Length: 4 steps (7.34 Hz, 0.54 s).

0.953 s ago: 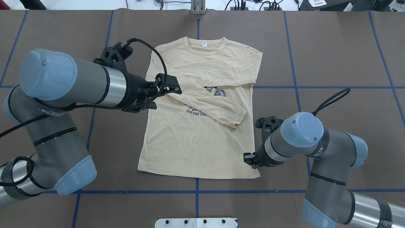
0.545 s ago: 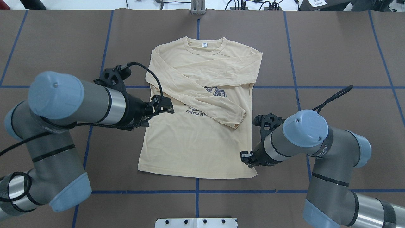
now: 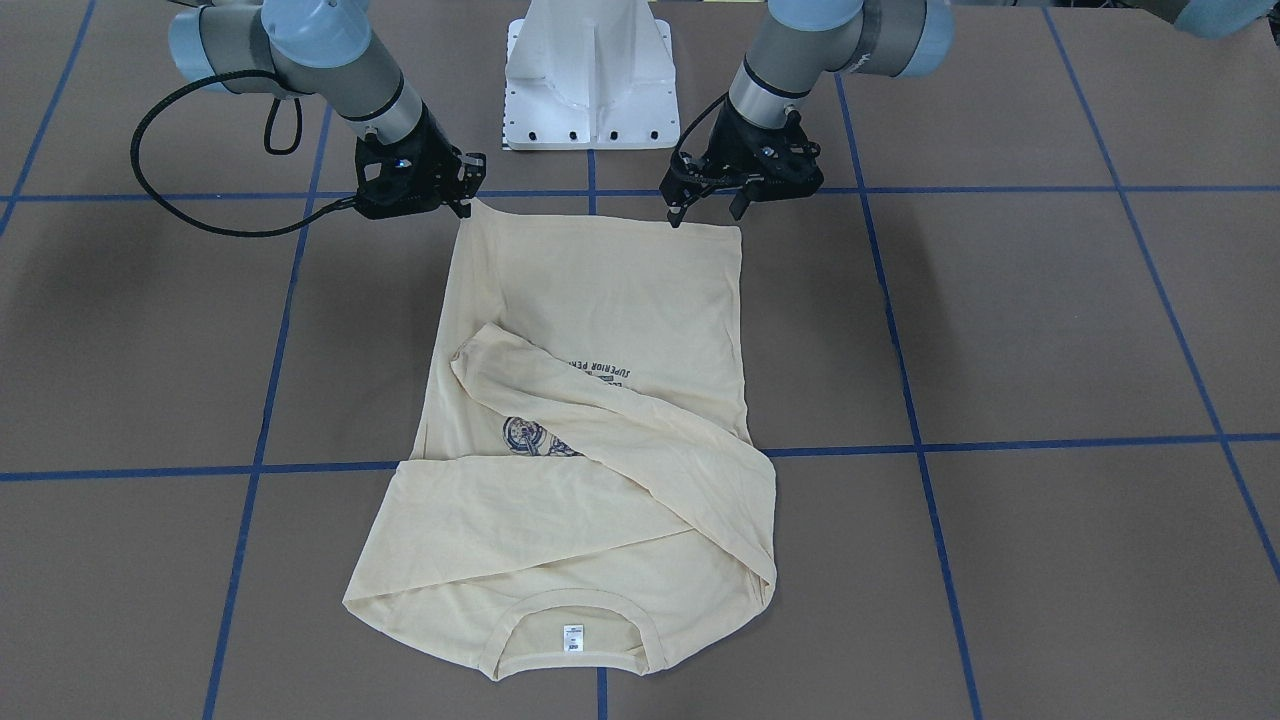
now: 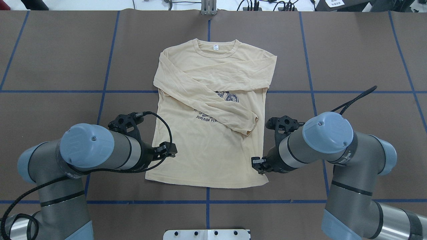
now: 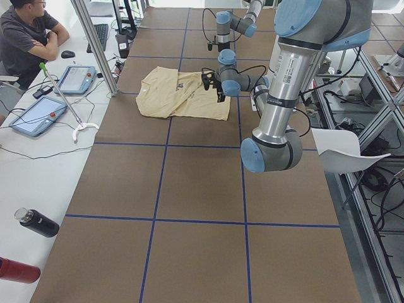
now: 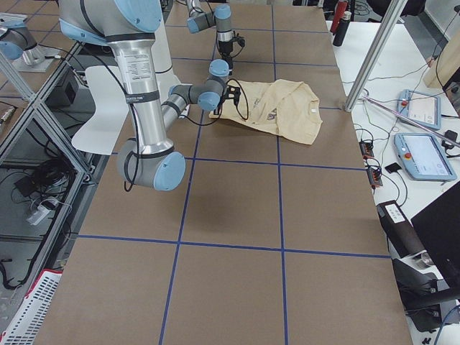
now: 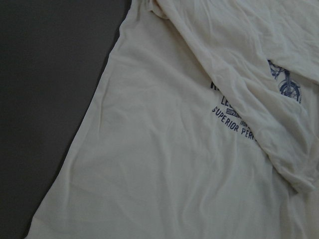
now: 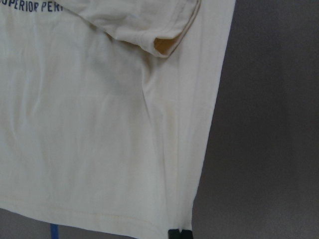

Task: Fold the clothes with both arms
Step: 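Release the sleeve and move the left gripper to the other hem corner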

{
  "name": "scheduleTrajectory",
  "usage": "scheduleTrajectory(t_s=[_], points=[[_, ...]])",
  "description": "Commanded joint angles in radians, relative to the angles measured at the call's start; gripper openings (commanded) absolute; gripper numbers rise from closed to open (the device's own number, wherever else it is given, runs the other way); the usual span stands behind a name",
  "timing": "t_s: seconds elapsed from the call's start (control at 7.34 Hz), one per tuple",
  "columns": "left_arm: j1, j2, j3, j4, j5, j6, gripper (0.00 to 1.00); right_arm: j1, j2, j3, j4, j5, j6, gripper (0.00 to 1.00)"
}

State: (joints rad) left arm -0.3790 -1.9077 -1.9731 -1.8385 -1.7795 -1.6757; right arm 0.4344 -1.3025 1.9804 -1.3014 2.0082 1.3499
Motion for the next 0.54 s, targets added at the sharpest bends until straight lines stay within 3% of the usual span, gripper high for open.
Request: scheduleTrajectory(t_s=[0.0, 0.41], points=[[0.018, 0.022, 0.011, 0.040, 0.014, 0.001, 0.93, 0.017, 0.000, 0.005, 0.001, 0.017, 0.000, 0.00], [0.031, 0.019, 0.068, 0.065, 0.043, 0.002, 0.88, 0.035, -0.001, 0.008, 0.001, 0.023, -0.002, 0.00]])
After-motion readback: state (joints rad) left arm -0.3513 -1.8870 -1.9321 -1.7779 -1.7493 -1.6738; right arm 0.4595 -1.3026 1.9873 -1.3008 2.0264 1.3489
